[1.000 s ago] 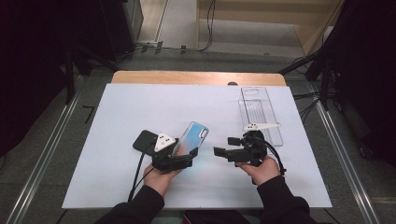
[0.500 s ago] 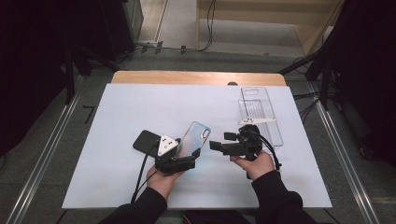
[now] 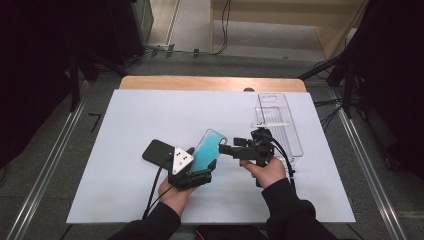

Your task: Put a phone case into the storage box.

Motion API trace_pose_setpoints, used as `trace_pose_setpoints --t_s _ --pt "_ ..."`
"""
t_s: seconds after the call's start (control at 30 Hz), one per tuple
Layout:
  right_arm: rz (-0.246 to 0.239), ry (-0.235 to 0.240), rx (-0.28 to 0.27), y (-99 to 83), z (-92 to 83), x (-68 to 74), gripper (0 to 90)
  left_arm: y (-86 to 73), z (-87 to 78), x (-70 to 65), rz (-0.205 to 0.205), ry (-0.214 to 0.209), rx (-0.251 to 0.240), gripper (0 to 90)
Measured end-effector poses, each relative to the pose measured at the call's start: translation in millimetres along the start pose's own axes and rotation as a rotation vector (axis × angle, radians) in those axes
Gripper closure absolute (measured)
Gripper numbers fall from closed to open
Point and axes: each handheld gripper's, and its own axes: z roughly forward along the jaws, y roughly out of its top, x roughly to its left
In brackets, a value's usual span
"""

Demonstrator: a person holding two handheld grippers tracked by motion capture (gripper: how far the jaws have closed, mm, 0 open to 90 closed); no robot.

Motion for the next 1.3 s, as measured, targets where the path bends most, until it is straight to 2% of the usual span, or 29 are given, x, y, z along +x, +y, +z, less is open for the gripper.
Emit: trace_pose_setpoints --t_s 0.07,0.13,0.3,0.43,0.67,0.73,0.87,0.93,1.0,1.3 --pt "0.001 -0.011 -0.002 1.1 2.0 0.3 18.2 -0.9 -0.5 -1.2 -0.005 0.001 -0.019 17.3" --pt "-0.007 -0.021 0.002 1.8 4.6 1.0 18.4 -1.5 -0.7 -2.3 0.007 0.007 -0.017 17.3" --pt "0.045 -0.003 0.02 3.2 11.3 -2.5 21.5 -3.4 -1.1 -5.4 0.003 0.015 -0.038 17.3" --pt "0.082 0.011 0.021 4.7 15.2 -4.0 26.5 -3.6 -0.3 -6.3 -0.012 0.007 -0.03 17.3" --pt "0.131 -0.001 0.054 7.9 23.1 -4.4 43.1 -3.4 -0.7 -7.2 -0.046 0.002 -0.019 17.3" --pt "0.158 -0.003 0.061 8.6 24.4 -4.5 48.6 -3.5 -0.7 -7.9 -0.056 -0.001 -0.017 17.2" --pt "0.17 -0.013 0.056 9.1 24.6 -5.7 65.9 -3.6 -0.9 -8.2 -0.067 -0.007 -0.015 17.2" --pt "0.174 -0.011 0.05 9.2 24.2 -6.6 71.2 -3.4 -1.1 -8.3 -0.067 -0.007 -0.02 17.2" --pt "0.187 0.0 0.045 9.2 23.1 -7.0 72.2 -3.5 -1.3 -8.8 -0.061 -0.004 -0.022 17.2" --pt "0.195 0.02 0.035 10.4 19.6 -5.4 76.0 -3.5 -1.5 -11.6 -0.053 -0.012 -0.025 17.4"
